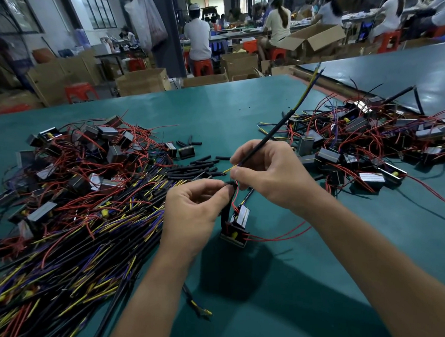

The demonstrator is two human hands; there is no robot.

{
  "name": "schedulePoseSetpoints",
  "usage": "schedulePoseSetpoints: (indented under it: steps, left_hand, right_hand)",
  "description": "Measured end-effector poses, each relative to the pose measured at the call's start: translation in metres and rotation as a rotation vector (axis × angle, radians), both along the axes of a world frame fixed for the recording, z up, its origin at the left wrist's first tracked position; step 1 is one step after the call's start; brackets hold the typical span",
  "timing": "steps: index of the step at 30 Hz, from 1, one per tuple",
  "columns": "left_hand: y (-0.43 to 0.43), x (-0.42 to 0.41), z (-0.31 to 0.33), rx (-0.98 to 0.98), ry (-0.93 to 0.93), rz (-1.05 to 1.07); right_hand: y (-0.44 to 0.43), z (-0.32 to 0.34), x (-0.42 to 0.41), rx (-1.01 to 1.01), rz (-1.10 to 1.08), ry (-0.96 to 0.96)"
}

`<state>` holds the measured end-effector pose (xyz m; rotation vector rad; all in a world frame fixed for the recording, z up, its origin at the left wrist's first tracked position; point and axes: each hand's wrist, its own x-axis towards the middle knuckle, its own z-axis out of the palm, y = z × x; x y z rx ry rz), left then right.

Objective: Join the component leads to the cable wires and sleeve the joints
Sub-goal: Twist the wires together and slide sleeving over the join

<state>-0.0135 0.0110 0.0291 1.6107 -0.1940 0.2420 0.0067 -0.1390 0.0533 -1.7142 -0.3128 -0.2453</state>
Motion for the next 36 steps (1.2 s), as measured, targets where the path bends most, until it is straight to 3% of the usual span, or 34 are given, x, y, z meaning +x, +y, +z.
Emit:
schedulePoseSetpoints:
  steps: [18, 36]
  left_hand:
    - [0.001, -0.003, 0.008, -0.099, 0.070, -0.037]
    - [0.006, -0.003, 0.009, -0.225, 0.221, -0.133]
  right_hand:
    - [-0.002, 0.003, -0.002, -0.017, -0.017, 0.011]
    - [-0.004, 0.011, -0.009, 0.031, 0.104, 0.040]
